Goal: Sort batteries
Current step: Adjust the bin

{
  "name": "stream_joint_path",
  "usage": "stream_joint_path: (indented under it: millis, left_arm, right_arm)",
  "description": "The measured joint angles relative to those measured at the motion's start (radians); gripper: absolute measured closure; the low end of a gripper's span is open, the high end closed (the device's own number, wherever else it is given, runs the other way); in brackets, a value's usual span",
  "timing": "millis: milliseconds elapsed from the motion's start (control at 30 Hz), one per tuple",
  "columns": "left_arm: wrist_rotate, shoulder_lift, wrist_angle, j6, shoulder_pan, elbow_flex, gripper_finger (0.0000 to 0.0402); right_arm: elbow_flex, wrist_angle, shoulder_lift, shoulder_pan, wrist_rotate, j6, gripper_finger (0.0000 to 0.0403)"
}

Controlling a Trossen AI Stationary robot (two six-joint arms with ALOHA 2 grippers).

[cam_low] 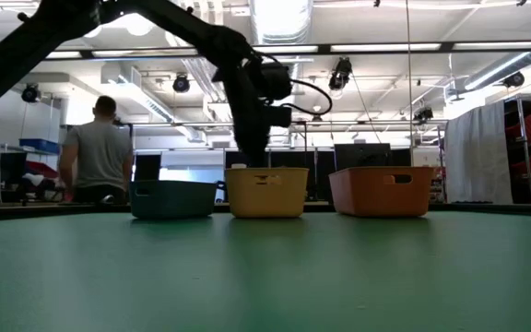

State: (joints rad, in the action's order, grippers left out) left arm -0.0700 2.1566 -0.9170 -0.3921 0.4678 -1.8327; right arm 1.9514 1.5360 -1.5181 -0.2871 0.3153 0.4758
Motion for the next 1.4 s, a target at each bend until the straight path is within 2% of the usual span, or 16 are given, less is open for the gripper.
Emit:
stream_joint_path:
  millis: [100, 200, 500, 1000, 1300, 1400]
  left_arm:
    - [-0.001, -0.013, -0.148, -0.045, 0.000, -0.033, 0.0244]
    - [-0.002, -0.030, -0.221, -0.082, 0.004, -0.020, 0.0243]
    - [0.003, -0.039, -0.199, -0.071, 0.032, 0.089, 0.0247]
    - [0.004, -0.054, -0.190, -0.068, 0.072, 0.096, 0.0247]
    - [-0.029, -0.061, -0.190, -0.043, 0.056, 0.096, 0.0247]
    - [-0.072, -0.063, -0.191, -0.040, 0.029, 0.096, 0.0247]
  right_arm:
    - [0.000, 0.000, 0.000, -0.001, 0.000, -0.001, 0.0390]
    - [-0.001, -0.001, 0.000, 0.000, 0.000, -0.002, 0.0390]
    - [-0.041, -0.004, 0.002, -0.003, -0.009, 0.048, 0.0390]
    - [-0.049, -0.004, 0.003, -0.002, -0.003, 0.046, 0.0390]
    - [-0.049, -0.006, 0.003, 0.000, 0.000, 0.048, 0.0390]
    - [-0.049, -0.008, 0.003, -0.001, 0.000, 0.049, 0.0390]
